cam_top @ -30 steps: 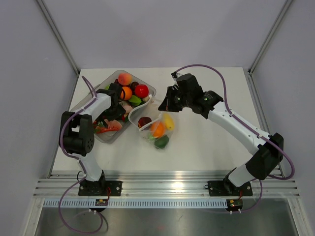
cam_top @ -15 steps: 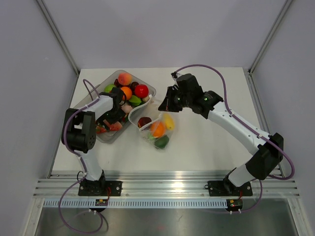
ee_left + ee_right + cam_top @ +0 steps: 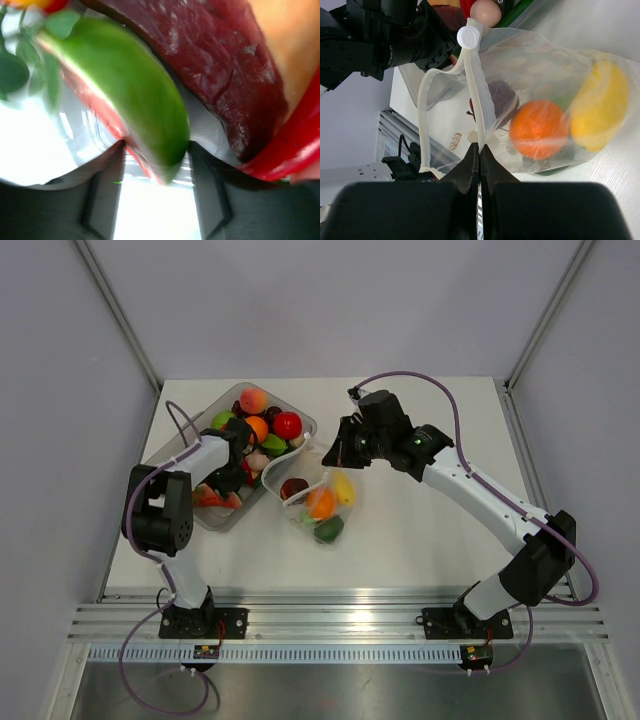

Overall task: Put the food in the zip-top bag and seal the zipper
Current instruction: Pick up the fake fruit from the bin.

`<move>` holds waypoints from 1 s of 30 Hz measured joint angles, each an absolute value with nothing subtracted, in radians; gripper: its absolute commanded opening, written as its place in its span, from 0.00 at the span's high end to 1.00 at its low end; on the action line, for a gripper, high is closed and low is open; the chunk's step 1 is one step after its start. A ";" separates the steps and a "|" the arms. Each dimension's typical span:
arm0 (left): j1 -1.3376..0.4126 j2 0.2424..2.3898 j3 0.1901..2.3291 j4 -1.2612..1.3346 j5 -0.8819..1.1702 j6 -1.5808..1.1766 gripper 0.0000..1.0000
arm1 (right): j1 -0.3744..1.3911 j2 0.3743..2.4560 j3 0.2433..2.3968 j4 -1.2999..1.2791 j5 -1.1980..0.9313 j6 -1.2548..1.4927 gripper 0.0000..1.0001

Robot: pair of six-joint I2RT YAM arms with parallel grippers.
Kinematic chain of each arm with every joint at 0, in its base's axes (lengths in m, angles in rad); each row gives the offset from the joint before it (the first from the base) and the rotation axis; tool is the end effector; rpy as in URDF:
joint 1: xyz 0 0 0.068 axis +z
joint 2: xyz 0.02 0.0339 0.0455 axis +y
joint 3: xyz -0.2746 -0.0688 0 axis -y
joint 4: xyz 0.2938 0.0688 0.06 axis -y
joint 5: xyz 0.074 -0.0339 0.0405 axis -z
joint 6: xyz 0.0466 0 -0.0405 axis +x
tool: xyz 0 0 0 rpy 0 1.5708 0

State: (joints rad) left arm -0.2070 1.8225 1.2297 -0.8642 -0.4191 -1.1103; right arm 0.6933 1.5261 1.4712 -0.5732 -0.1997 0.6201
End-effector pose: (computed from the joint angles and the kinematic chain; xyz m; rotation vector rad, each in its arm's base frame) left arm 0.3746 -0.0593 0.1493 -1.2405 2.4803 0.3697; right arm 0.3027 0.2635 0.3613 -0.2058 2.3430 0.9173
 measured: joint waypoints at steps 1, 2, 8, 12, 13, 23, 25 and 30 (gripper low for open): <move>-0.210 1.810 1.230 -0.871 -0.427 -1.112 0.58 | 0.693 1.526 1.471 -0.574 -0.200 0.620 1.00; -0.212 1.798 1.230 -0.878 -0.433 -1.115 0.61 | 0.693 1.526 1.471 -0.574 -0.200 0.620 1.00; -0.233 1.699 1.235 -0.920 -0.477 -1.114 0.94 | 0.693 1.526 1.472 -0.574 -0.195 0.620 1.00; -0.242 1.647 1.241 -0.935 -0.493 -1.103 1.00 | 0.693 1.526 1.472 -0.574 -0.193 0.621 1.00; -0.244 1.636 1.243 -0.942 -0.498 -1.100 1.00 | 0.693 1.526 1.472 -0.574 -0.193 0.621 1.00; -0.283 1.464 1.274 -0.946 -0.522 -0.982 1.00 | 0.693 1.526 1.472 -0.573 -0.192 0.621 1.00; -0.286 1.416 1.274 -0.929 -0.513 -0.945 1.00 | 0.693 1.526 1.472 -0.573 -0.192 0.621 1.00; -0.285 1.320 1.261 -0.860 -0.440 -0.826 1.00 | 0.693 1.526 1.472 -0.574 -0.192 0.621 1.00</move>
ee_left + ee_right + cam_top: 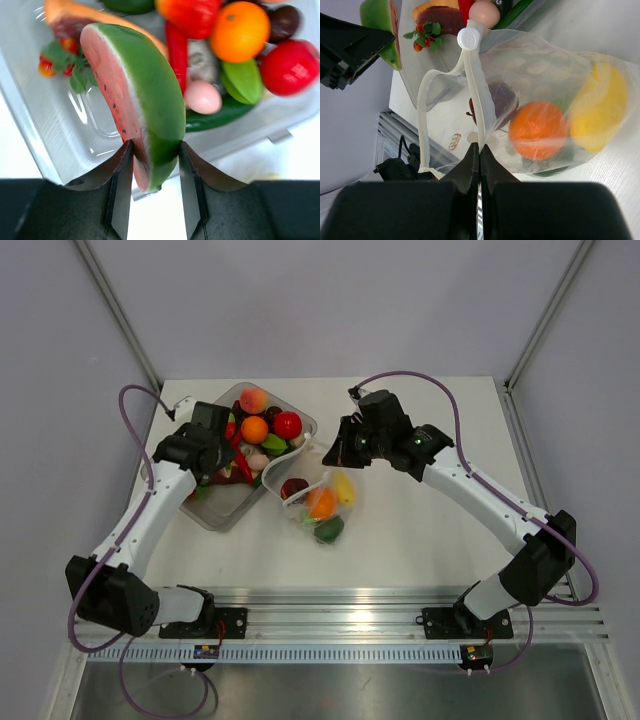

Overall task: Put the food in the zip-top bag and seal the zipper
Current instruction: Pick up the fake fruit from the bin, then place the fake fruit in the zipper food storage bag.

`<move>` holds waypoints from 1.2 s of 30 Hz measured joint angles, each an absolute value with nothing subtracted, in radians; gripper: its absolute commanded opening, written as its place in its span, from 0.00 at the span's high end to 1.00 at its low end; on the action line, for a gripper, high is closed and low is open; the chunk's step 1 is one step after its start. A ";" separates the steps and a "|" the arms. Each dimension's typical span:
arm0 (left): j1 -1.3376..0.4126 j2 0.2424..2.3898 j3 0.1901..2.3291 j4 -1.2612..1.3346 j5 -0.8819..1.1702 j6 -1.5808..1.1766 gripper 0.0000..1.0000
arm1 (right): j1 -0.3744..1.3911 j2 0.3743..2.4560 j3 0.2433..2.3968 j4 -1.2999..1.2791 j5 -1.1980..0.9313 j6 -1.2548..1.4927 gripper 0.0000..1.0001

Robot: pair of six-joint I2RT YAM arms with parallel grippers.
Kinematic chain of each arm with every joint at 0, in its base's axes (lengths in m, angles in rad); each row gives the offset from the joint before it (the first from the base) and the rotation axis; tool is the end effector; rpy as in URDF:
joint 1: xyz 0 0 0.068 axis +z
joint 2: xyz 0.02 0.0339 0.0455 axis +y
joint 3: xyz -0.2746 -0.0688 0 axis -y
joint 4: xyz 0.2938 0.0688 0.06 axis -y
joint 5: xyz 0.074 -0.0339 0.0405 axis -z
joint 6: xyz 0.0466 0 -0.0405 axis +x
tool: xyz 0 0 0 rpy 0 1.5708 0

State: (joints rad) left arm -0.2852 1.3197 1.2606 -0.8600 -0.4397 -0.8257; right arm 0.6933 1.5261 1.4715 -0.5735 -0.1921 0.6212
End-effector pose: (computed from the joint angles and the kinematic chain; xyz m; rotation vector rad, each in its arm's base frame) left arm 0.3118 -0.0707 0.3297 -0.8042 2.2336 0.0277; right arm 0.3029 0.2633 0.3613 -0.1998 2.3419 0.9100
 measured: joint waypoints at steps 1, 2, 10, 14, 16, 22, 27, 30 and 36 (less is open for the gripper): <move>-0.286 1.302 1.254 -0.845 -0.423 -0.804 1.00 | 0.693 1.526 1.472 -0.573 -0.192 0.621 1.00; -0.286 1.280 1.243 -0.826 -0.398 -0.775 1.00 | 0.693 1.526 1.472 -0.573 -0.192 0.621 1.00; -0.287 1.138 1.226 -0.764 -0.228 -0.612 1.00 | 0.693 1.526 1.472 -0.573 -0.191 0.621 1.00; -0.287 1.110 1.237 -0.757 -0.104 -0.530 1.00 | 0.693 1.525 1.471 -0.573 -0.185 0.621 1.00; -0.287 1.088 1.237 -0.759 -0.013 -0.487 1.00 | 0.693 1.524 1.471 -0.573 -0.176 0.621 1.00; -0.288 1.055 1.311 -0.812 0.237 -0.361 1.00 | 0.694 1.516 1.471 -0.574 -0.166 0.621 1.00; -0.288 1.007 1.377 -0.839 0.392 -0.302 1.00 | 0.694 1.514 1.471 -0.574 -0.165 0.621 1.00; -0.288 0.991 1.408 -0.840 0.467 -0.295 1.00 | 0.694 1.514 1.471 -0.574 -0.165 0.621 1.00; -0.288 0.965 1.404 -0.844 0.604 -0.311 1.00 | 0.694 1.514 1.471 -0.578 -0.143 0.614 1.00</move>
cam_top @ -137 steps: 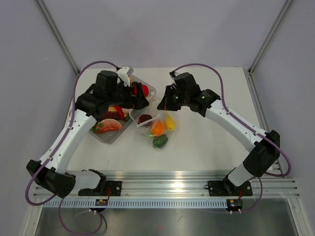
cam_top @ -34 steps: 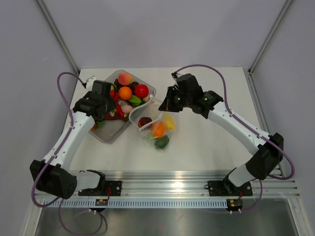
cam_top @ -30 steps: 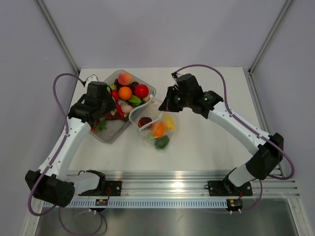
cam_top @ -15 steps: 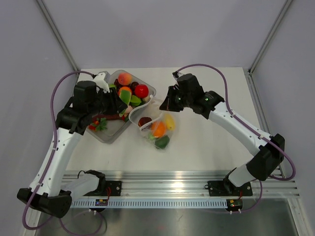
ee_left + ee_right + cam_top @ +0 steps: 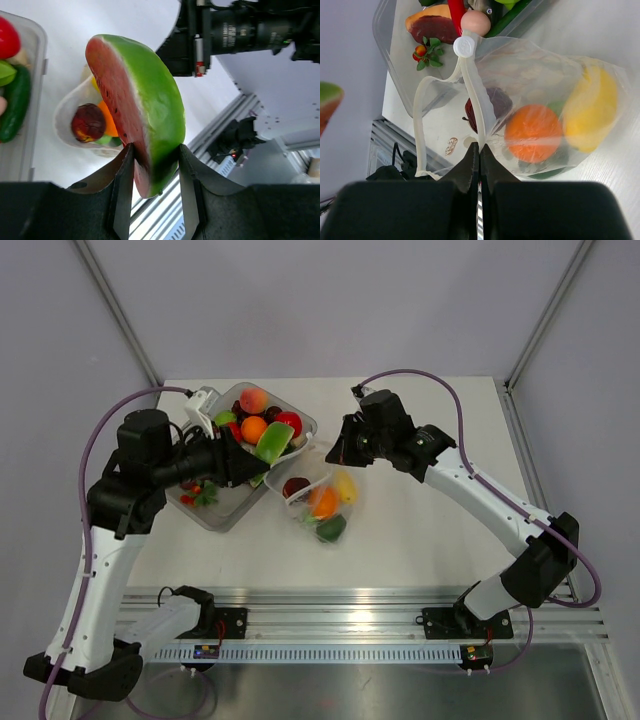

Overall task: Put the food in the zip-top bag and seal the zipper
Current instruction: Place the fake fruit in the zipper food storage bag.

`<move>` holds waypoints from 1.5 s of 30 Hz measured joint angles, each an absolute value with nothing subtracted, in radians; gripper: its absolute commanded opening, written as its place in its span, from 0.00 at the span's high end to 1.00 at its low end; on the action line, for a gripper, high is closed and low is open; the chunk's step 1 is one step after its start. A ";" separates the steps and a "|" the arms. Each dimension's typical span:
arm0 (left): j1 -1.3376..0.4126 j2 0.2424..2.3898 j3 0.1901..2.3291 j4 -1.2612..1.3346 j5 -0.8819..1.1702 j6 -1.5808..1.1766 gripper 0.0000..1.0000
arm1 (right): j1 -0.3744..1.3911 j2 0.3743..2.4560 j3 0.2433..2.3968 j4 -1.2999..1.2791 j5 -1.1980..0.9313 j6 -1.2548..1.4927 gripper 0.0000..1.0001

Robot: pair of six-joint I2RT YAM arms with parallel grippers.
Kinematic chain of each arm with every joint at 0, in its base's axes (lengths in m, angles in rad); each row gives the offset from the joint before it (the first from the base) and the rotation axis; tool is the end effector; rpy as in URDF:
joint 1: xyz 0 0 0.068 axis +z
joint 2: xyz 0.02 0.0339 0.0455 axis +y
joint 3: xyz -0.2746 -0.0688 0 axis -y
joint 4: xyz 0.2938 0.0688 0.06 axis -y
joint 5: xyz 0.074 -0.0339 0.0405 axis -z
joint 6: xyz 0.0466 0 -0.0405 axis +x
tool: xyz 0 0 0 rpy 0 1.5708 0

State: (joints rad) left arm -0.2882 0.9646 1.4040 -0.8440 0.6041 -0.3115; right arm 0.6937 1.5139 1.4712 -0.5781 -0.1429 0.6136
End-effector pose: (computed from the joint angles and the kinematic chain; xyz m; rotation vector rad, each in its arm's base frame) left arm 0.1911 -0.0843 0.4742 0.3857 1.9941 -0.9799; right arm 0.3019 0.2597 0.3652 -0.1788 2.3221 0.8601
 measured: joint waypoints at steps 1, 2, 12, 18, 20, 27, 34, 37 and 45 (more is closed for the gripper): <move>-0.288 0.961 1.396 -0.834 0.632 -0.325 1.00 | 0.694 1.514 1.472 -0.578 -0.141 0.612 1.00; -0.288 0.956 1.382 -0.823 0.659 -0.340 1.00 | 0.694 1.514 1.472 -0.578 -0.140 0.609 1.00; -0.289 1.008 1.254 -0.749 0.783 -0.440 1.00 | 0.694 1.514 1.477 -0.590 -0.139 0.599 1.00; -0.289 1.080 1.234 -0.703 0.805 -0.473 1.00 | 0.694 1.507 1.478 -0.602 -0.132 0.598 1.00; -0.289 1.114 1.235 -0.701 0.805 -0.472 1.00 | 0.694 1.501 1.478 -0.606 -0.131 0.598 1.00; -0.289 1.291 1.263 -0.701 0.822 -0.470 1.00 | 0.694 1.463 1.472 -0.608 -0.132 0.597 1.00; -0.289 1.367 1.263 -0.653 0.859 -0.505 1.00 | 0.694 1.454 1.471 -0.607 -0.133 0.595 1.00; -0.289 1.375 1.263 -0.625 0.868 -0.524 1.00 | 0.694 1.454 1.471 -0.607 -0.143 0.595 1.00; -0.307 1.427 1.263 -0.574 0.862 -0.556 0.23 | 0.706 1.454 1.471 -0.599 -0.150 0.596 1.00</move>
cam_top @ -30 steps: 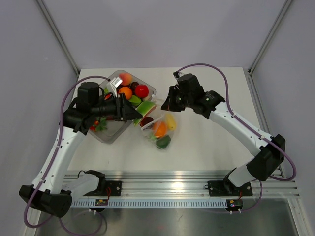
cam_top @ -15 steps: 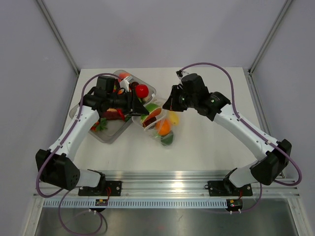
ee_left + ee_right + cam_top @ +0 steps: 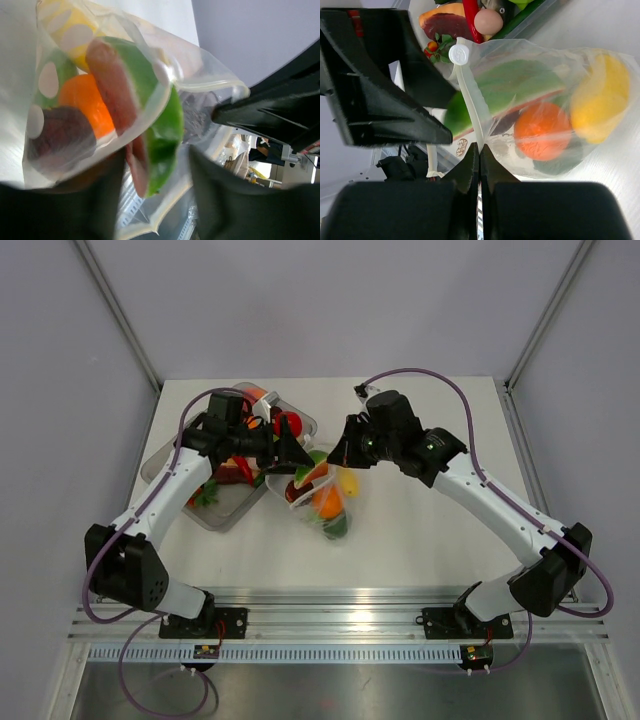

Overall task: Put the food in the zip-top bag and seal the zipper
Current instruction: Place the fake fruit in the zipper food storage bag.

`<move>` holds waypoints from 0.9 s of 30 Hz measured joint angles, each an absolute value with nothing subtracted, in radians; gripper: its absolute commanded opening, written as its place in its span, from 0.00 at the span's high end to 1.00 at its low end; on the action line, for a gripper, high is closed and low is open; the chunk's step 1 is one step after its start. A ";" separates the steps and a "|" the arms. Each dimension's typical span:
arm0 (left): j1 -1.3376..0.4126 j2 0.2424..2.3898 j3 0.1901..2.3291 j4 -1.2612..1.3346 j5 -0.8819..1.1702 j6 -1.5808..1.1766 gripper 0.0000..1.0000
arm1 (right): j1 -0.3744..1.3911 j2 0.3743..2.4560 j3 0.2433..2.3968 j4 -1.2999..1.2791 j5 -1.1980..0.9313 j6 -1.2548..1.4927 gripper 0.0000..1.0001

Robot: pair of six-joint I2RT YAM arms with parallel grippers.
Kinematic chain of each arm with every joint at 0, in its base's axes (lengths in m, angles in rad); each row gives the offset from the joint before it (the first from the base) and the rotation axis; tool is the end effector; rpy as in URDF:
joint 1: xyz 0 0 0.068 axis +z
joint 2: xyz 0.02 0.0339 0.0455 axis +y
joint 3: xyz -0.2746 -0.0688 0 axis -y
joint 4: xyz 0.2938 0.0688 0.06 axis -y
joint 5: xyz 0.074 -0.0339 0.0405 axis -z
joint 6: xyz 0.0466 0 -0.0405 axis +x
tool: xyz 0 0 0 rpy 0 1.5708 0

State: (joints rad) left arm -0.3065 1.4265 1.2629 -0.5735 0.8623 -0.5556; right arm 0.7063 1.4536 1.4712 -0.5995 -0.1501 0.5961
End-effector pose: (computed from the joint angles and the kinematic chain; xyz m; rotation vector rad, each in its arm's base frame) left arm 0.3301 -0.1416 0.3265 0.1834 2.3957 -1.4196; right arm 0.2853 0.2525 0.3854 -0.2187 2.2801 0.8848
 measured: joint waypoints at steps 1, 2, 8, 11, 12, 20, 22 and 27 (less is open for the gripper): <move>-0.308 1.437 1.263 -0.575 0.859 -0.556 0.13 | 0.709 1.454 1.471 -0.599 -0.150 0.596 1.00; -0.310 1.442 1.263 -0.581 0.854 -0.554 0.08 | 0.709 1.454 1.471 -0.599 -0.150 0.596 1.00; -0.325 1.415 1.291 -0.640 0.803 -0.538 0.04 | 0.710 1.454 1.467 -0.599 -0.147 0.596 1.00; -0.337 1.362 1.332 -0.683 0.780 -0.504 0.11 | 0.710 1.454 1.465 -0.599 -0.147 0.596 1.00; -0.339 1.338 1.343 -0.696 0.776 -0.492 0.13 | 0.710 1.454 1.465 -0.598 -0.148 0.596 1.00; -0.323 1.179 1.397 -0.748 0.710 -0.414 0.14 | 0.710 1.454 1.464 -0.596 -0.148 0.597 1.00; -0.296 1.179 1.406 -0.763 0.662 -0.410 0.09 | 0.710 1.454 1.461 -0.595 -0.147 0.597 1.00; -0.197 1.221 1.406 -0.786 0.412 -0.425 0.01 | 0.710 1.450 1.447 -0.596 -0.143 0.596 1.00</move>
